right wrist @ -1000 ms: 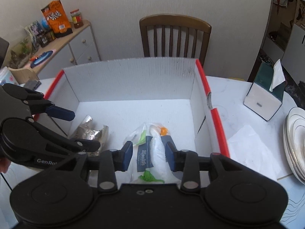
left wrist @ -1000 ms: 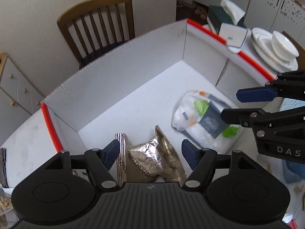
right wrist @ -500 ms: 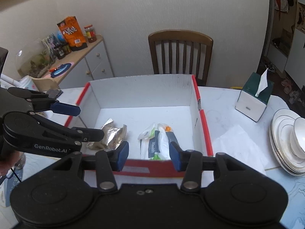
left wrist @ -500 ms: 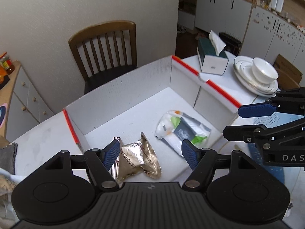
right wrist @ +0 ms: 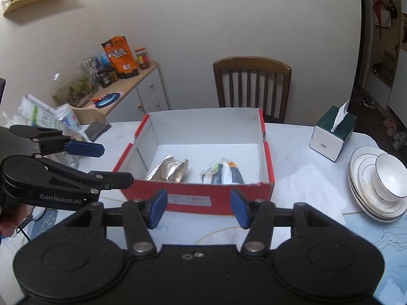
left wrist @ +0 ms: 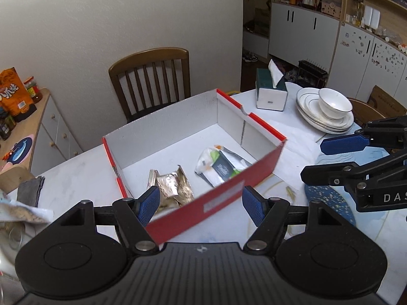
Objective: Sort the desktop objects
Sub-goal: 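Open both tools to release the bags in the box and withdraw, then grasp the blueberry-print bread bag with the left tool while the right tool grasps the white plush toy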
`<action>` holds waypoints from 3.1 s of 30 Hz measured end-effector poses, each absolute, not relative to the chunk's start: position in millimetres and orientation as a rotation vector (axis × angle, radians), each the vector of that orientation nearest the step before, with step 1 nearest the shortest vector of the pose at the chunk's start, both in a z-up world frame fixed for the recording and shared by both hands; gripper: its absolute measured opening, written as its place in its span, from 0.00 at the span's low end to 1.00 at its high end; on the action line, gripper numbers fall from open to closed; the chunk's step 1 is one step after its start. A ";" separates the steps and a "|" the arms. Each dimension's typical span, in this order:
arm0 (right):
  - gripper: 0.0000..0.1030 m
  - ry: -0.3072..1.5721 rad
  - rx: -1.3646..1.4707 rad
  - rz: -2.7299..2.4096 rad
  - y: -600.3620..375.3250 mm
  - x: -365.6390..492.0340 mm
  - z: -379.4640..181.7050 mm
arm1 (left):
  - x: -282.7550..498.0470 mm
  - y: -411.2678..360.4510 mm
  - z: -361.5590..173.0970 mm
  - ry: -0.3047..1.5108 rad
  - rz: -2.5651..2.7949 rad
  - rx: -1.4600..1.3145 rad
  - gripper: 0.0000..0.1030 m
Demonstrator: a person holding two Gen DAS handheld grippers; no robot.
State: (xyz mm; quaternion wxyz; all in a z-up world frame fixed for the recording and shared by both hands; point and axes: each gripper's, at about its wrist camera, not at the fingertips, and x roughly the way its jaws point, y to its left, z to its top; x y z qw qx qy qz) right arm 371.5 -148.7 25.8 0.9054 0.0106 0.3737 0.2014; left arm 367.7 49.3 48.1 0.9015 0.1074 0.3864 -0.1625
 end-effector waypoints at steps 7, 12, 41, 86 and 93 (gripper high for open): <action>0.57 0.750 0.025 0.455 -165.0 335.5 32.6 | 326.1 37.2 55.4 0.779 -0.327 0.208 0.69; 0.60 0.739 0.025 0.472 -178.3 312.3 35.8 | 298.5 29.1 58.6 0.762 -0.316 0.207 0.69; 0.83 0.743 0.015 0.440 -233.0 199.1 -5.7 | 179.2 35.9 20.3 0.758 -0.241 0.059 0.82; 0.81 0.997 -0.019 0.351 -229.8 212.4 -128.9 | 122.9 43.9 -123.6 1.003 -0.303 0.074 0.99; 0.77 1.011 -0.029 0.350 -229.1 215.9 -132.3 | 124.5 43.7 -125.2 1.011 -0.316 0.066 0.95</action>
